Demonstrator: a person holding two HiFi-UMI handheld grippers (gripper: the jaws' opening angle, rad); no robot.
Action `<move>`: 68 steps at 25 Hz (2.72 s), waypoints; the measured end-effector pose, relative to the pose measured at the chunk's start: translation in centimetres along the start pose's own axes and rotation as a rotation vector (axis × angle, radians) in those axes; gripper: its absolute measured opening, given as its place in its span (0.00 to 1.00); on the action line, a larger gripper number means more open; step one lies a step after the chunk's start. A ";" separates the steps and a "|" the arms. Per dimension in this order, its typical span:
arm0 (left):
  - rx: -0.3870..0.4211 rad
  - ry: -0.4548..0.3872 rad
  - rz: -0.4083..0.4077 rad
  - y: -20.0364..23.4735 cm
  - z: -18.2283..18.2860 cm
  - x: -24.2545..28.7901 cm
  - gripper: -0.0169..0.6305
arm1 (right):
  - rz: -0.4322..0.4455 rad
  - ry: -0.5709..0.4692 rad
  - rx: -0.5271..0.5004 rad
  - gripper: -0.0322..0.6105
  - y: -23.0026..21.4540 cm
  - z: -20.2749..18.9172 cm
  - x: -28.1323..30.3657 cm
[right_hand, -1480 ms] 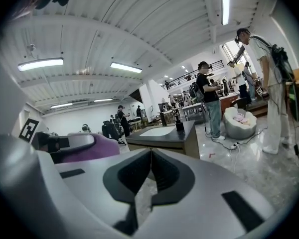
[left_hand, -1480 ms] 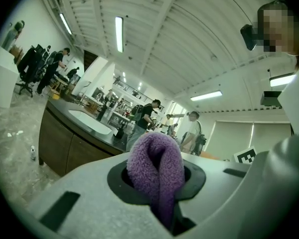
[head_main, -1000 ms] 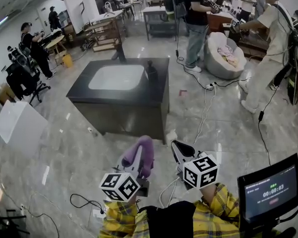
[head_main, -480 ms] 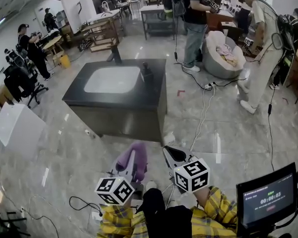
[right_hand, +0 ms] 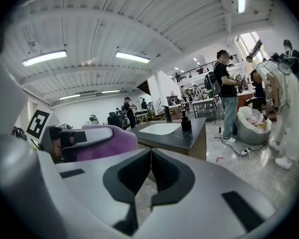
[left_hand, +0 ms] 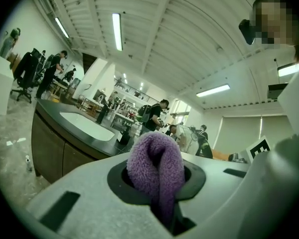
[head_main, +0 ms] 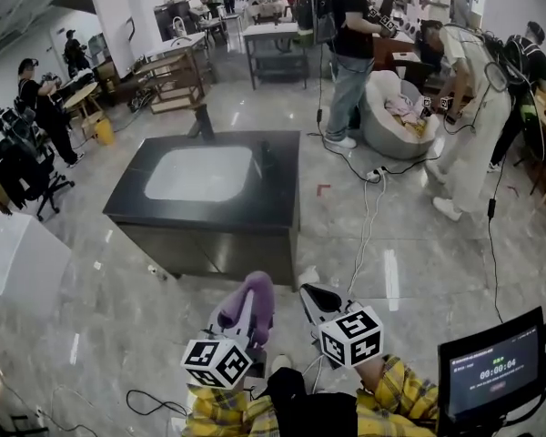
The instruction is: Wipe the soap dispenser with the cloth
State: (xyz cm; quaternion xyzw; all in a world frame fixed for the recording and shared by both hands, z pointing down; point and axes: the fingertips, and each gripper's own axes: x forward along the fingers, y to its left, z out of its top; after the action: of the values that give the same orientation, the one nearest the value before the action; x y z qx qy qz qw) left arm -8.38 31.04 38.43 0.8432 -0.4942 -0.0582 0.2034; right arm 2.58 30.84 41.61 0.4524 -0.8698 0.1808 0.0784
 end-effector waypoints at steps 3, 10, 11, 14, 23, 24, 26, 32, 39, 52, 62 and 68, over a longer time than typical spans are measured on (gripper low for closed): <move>-0.005 0.017 -0.015 1.7 0.5 1.4 0.09 | -0.008 0.006 -0.004 0.06 -0.1 0.4 2.1; -0.009 0.034 -0.035 5.0 1.5 4.8 0.09 | -0.015 0.010 -0.007 0.06 -0.8 1.6 6.6; -0.009 0.037 -0.037 5.8 1.9 5.0 0.09 | -0.018 0.011 -0.007 0.06 -0.5 1.7 7.4; -0.005 0.045 -0.043 7.0 1.8 7.5 0.09 | -0.025 0.011 -0.008 0.06 -2.2 1.9 9.5; 0.009 0.072 -0.097 11.8 5.7 7.8 0.09 | -0.046 0.018 -0.001 0.06 1.6 4.3 15.1; 0.015 0.077 -0.107 12.0 5.5 8.0 0.09 | -0.050 0.017 0.002 0.06 1.5 4.2 15.3; 0.028 0.082 -0.121 12.3 5.0 8.5 0.09 | -0.067 0.015 -0.003 0.06 1.0 3.7 15.6; 0.012 0.078 -0.118 13.9 5.8 10.5 0.09 | -0.103 0.005 0.002 0.06 -1.0 5.4 17.0; 0.021 0.052 -0.092 14.9 7.1 13.3 0.09 | -0.068 -0.011 -0.007 0.06 -3.1 7.3 19.9; 0.041 0.073 -0.076 13.5 7.7 23.5 0.09 | -0.013 0.013 -0.071 0.06 -10.9 11.0 23.6; 0.052 0.057 0.004 12.7 7.6 29.0 0.09 | 0.043 0.014 -0.064 0.06 -16.5 12.5 24.9; 0.056 0.035 0.034 12.6 7.4 31.2 0.09 | 0.094 -0.014 -0.084 0.06 -18.2 13.4 25.4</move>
State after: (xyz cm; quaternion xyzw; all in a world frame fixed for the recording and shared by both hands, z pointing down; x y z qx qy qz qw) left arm -5.05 -3.20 40.00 0.8410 -0.5061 -0.0264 0.1894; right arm 3.12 -3.11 41.31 0.4085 -0.8975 0.1446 0.0825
